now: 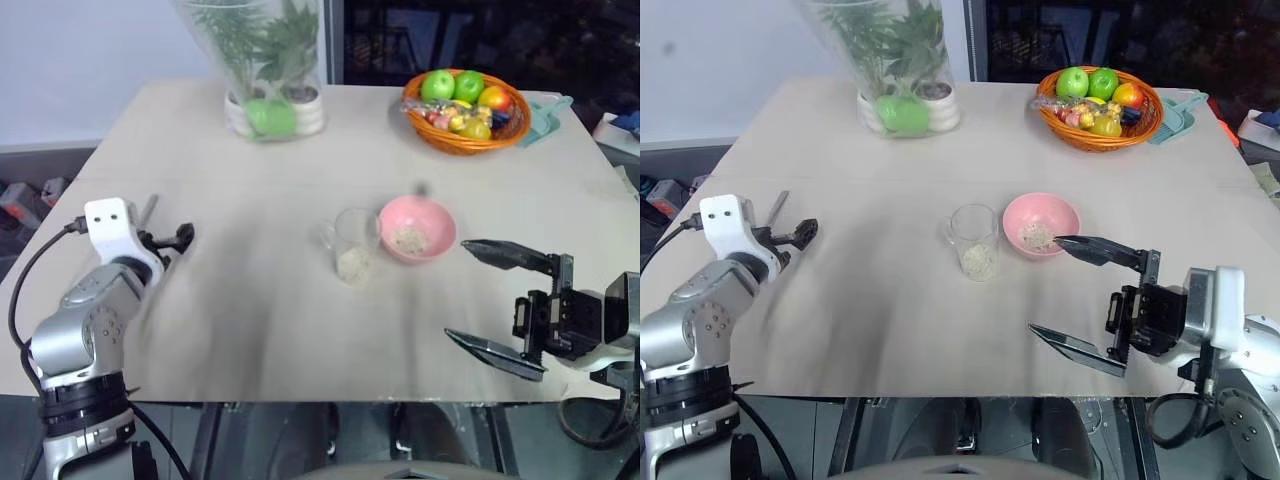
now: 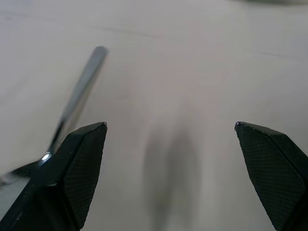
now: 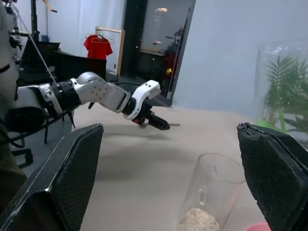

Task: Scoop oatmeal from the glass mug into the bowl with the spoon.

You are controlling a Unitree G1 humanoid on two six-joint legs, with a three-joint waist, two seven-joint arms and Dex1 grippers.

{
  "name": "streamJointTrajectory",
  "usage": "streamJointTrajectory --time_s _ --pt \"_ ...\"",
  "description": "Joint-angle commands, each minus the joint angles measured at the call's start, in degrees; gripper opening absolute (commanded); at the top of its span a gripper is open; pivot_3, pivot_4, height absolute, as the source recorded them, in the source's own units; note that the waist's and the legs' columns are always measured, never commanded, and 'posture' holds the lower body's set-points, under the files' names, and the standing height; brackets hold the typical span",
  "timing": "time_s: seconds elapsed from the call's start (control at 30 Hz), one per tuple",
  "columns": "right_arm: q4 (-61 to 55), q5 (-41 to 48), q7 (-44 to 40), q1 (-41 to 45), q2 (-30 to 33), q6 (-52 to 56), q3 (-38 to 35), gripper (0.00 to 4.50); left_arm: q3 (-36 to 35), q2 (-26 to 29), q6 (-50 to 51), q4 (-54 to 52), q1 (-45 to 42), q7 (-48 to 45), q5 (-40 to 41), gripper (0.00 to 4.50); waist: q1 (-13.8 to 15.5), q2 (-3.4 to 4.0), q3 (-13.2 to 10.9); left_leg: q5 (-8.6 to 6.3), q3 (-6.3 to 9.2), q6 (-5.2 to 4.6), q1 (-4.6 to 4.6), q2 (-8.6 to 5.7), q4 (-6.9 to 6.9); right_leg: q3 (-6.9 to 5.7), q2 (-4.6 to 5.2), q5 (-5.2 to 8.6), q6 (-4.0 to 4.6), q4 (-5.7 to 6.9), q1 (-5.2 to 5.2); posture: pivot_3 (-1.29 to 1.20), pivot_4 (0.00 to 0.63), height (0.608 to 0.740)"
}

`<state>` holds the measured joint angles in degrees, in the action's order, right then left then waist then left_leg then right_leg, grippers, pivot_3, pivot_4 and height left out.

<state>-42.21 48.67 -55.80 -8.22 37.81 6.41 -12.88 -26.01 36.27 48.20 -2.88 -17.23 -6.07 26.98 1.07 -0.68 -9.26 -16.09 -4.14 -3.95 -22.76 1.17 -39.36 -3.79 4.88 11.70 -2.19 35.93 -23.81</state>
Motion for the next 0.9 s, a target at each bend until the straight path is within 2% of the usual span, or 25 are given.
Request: streamJointTrajectory --time_s 0.03,0.23,0.4,0.53,0.6,0.73,0.77,0.9 --pt "-1.9 0.2 1.1 0.0 0.0 0.3 -0.4 4.5 0.4 4.6 3.3 6.7 -5.5 -1.0 -2.1 4.44 -0.1 -0.02 0.0 0.0 -0.01 0.0 0.0 -0.01 0.0 0.01 -0.17 0.0 0.0 0.0 0.0 0.0 0.15 0.74" --pt "-1.9 -0.4 3.1 0.4 -0.3 1.0 -0.2 4.5 5.6 13.0 1.0 28.0 -15.8 -9.1 -7.0 4.44 -0.3 -0.12 -0.1 0.01 -0.08 0.0 0.0 0.0 0.0 0.03 -0.27 0.0 -0.02 0.02 -0.03 0.0 0.15 0.74" --pt "-2.1 -1.0 4.1 -0.2 -0.4 0.9 -0.4 4.5 11.8 16.5 -4.3 45.3 -24.3 -17.9 -11.8 4.44 -0.1 -0.23 -0.1 0.01 -0.11 0.01 -0.02 0.01 0.01 0.01 -0.28 0.0 -0.02 0.01 -0.04 0.0 0.15 0.74" --pt "-2.3 -1.5 4.8 -0.8 -0.4 0.8 -0.4 4.5 15.2 17.1 -11.6 59.4 -30.2 -22.8 -16.0 2.66 -0.2 -0.32 -0.1 0.01 -0.15 0.0 -0.04 -0.01 0.0 0.02 -0.27 0.01 -0.03 -0.01 -0.05 0.0 0.15 0.74" --pt "-2.5 -1.7 5.4 -1.0 -0.2 1.2 -0.4 4.5 15.1 16.9 -12.5 63.5 -31.9 -24.4 -16.4 1.95 -0.1 -0.32 -0.1 0.01 -0.14 0.0 -0.04 0.0 0.0 0.02 -0.27 0.01 -0.03 0.01 -0.05 0.0 0.15 0.74" --pt "-2.6 -2.1 6.8 -1.2 0.0 2.0 -0.5 4.5 13.9 16.8 -14.0 67.8 -33.3 -25.2 -16.9 0.22 -0.1 -0.31 -0.1 0.01 -0.15 0.0 -0.02 0.01 0.0 0.02 -0.26 0.01 -0.04 0.03 -0.04 0.0 0.15 0.74" --pt "-2.6 -2.2 7.1 -1.3 -0.1 2.1 -0.6 4.5 13.6 16.8 -14.4 68.2 -33.3 -24.9 -17.0 0.1 -0.1 -0.32 -0.1 0.01 -0.15 0.0 -0.02 0.0 0.0 0.02 -0.24 0.01 -0.04 0.03 -0.04 0.0 0.15 0.74" --pt "-1.1 -2.6 9.4 -0.4 -0.5 2.8 -1.5 4.5 10.4 17.5 -13.7 67.5 -33.4 -25.2 -15.0 0.1 -0.2 -0.32 -0.1 0.01 -0.14 -0.01 -0.02 0.0 -0.01 0.03 -0.22 0.01 -0.05 0.06 -0.04 0.0 0.15 0.74"
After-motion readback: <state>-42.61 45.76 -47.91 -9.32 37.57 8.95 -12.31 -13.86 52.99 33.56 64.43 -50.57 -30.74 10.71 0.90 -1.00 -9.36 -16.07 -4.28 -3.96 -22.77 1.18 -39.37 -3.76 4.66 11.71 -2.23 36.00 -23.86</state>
